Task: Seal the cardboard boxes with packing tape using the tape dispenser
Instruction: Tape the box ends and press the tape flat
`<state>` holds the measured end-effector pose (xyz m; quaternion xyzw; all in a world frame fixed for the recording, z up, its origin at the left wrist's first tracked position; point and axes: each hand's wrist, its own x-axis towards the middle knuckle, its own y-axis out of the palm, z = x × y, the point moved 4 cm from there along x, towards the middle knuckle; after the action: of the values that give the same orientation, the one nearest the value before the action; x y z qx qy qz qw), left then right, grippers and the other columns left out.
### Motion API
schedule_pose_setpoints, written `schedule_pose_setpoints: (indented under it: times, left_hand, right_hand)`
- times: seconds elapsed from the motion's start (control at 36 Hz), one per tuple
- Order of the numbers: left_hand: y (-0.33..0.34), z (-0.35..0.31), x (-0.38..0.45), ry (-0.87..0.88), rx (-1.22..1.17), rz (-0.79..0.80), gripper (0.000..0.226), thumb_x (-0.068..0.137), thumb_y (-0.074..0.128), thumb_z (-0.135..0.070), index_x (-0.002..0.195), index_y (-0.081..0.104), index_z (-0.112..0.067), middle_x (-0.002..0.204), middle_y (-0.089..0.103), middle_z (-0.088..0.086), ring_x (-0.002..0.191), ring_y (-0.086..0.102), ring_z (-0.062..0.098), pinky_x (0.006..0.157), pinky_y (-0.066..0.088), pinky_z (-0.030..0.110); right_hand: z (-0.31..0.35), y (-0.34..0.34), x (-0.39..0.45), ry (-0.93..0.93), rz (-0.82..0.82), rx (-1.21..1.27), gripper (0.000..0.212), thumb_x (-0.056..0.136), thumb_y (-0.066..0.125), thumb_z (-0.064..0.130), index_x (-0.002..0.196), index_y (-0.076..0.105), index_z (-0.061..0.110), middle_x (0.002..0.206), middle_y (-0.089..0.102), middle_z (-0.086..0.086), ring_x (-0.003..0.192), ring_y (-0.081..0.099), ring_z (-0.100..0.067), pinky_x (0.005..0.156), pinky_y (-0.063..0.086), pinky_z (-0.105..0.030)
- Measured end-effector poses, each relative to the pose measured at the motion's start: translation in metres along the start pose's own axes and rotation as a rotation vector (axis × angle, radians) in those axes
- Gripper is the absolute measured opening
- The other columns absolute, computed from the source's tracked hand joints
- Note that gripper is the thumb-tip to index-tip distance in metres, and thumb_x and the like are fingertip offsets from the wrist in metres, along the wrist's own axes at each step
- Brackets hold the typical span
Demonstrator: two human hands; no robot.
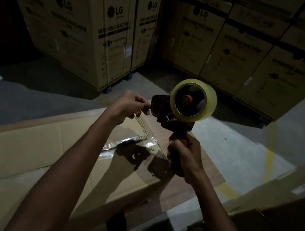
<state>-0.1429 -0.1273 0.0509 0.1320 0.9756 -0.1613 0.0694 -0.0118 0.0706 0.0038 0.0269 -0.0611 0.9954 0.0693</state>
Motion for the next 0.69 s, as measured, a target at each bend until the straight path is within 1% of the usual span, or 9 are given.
schedule_pose_setpoints:
  times: [0.03, 0.11, 0.19, 0.33, 0.42, 0.5, 0.53, 0.61, 0.69]
  left_hand:
    - [0.0, 0.0, 0.001, 0.004, 0.005, -0.014, 0.012, 0.096, 0.068, -0.014, 0.089, 0.076, -0.008, 0.069, 0.073, 0.005, 0.051, 0.05, 0.008, 0.048, 0.035, 0.022]
    - [0.004, 0.002, 0.005, 0.01, 0.013, -0.047, 0.015, 0.096, 0.068, -0.016, 0.087, 0.075, -0.007, 0.065, 0.07, 0.004, 0.051, 0.046, 0.009, 0.046, 0.032, 0.022]
    - [0.007, 0.003, 0.009, 0.022, 0.049, -0.086, 0.018, 0.096, 0.068, -0.018, 0.083, 0.074, -0.009, 0.067, 0.068, 0.005, 0.054, 0.047, 0.011, 0.048, 0.034, 0.023]
    - [0.006, 0.001, 0.018, 0.085, 0.144, -0.131, 0.022, 0.095, 0.068, -0.016, 0.077, 0.076, -0.005, 0.07, 0.071, 0.011, 0.064, 0.052, 0.021, 0.062, 0.042, 0.036]
    - [0.001, 0.0, 0.023, 0.126, 0.199, -0.103, 0.023, 0.096, 0.067, -0.014, 0.076, 0.075, -0.004, 0.074, 0.072, 0.015, 0.064, 0.056, 0.026, 0.064, 0.047, 0.04]
    - [0.0, -0.003, 0.027, 0.165, 0.258, -0.069, 0.02, 0.096, 0.065, -0.012, 0.081, 0.075, -0.002, 0.081, 0.072, 0.019, 0.077, 0.065, 0.042, 0.075, 0.056, 0.052]
    - [0.001, -0.004, 0.029, 0.18, 0.284, -0.069, 0.019, 0.097, 0.064, -0.012, 0.083, 0.074, -0.002, 0.083, 0.072, 0.02, 0.083, 0.067, 0.044, 0.078, 0.057, 0.055]
    - [0.0, -0.008, 0.035, 0.218, 0.323, -0.099, 0.018, 0.098, 0.063, -0.016, 0.089, 0.073, -0.004, 0.087, 0.072, 0.019, 0.086, 0.069, 0.039, 0.081, 0.057, 0.058]
    - [-0.015, -0.007, 0.046, 0.231, 0.344, -0.187, 0.018, 0.098, 0.065, -0.023, 0.095, 0.074, -0.007, 0.087, 0.072, 0.014, 0.083, 0.071, 0.03, 0.081, 0.06, 0.052]
  right_hand:
    - [0.0, 0.001, 0.0, 0.0, 0.002, -0.001, 0.001, 0.095, 0.063, 0.01, 0.094, 0.064, 0.01, 0.073, 0.064, -0.009, 0.064, 0.062, -0.024, 0.057, 0.052, -0.037]
    - [0.0, 0.002, 0.001, 0.026, 0.005, 0.019, 0.008, 0.098, 0.061, 0.003, 0.093, 0.063, 0.008, 0.068, 0.063, -0.008, 0.056, 0.06, -0.022, 0.049, 0.051, -0.034]
    - [0.001, 0.003, 0.003, 0.032, -0.012, -0.005, 0.005, 0.098, 0.061, 0.004, 0.094, 0.064, 0.007, 0.069, 0.064, -0.008, 0.057, 0.061, -0.022, 0.052, 0.051, -0.034]
    - [0.001, 0.007, 0.005, 0.041, -0.003, -0.029, 0.004, 0.098, 0.063, 0.01, 0.096, 0.065, 0.012, 0.071, 0.067, -0.001, 0.062, 0.064, -0.018, 0.055, 0.054, -0.028]
    - [0.001, 0.007, 0.005, 0.024, -0.003, -0.038, 0.005, 0.098, 0.063, 0.01, 0.094, 0.064, 0.012, 0.07, 0.066, -0.001, 0.063, 0.064, -0.019, 0.057, 0.053, -0.031]
    - [0.003, 0.011, 0.005, 0.02, 0.003, -0.046, 0.006, 0.099, 0.063, 0.009, 0.093, 0.063, 0.008, 0.069, 0.065, -0.003, 0.06, 0.061, -0.022, 0.055, 0.053, -0.033]
    - [0.005, 0.013, 0.005, 0.023, 0.001, -0.047, 0.007, 0.099, 0.062, 0.009, 0.093, 0.063, 0.007, 0.068, 0.065, -0.003, 0.059, 0.061, -0.023, 0.053, 0.052, -0.033]
    - [0.009, 0.014, 0.008, 0.031, -0.018, -0.045, 0.009, 0.099, 0.062, 0.009, 0.095, 0.062, 0.001, 0.068, 0.064, -0.005, 0.059, 0.059, -0.028, 0.055, 0.052, -0.037]
    - [0.01, 0.011, 0.009, 0.055, -0.01, -0.035, 0.01, 0.099, 0.062, 0.011, 0.094, 0.061, 0.003, 0.067, 0.062, -0.005, 0.059, 0.058, -0.026, 0.055, 0.052, -0.037]
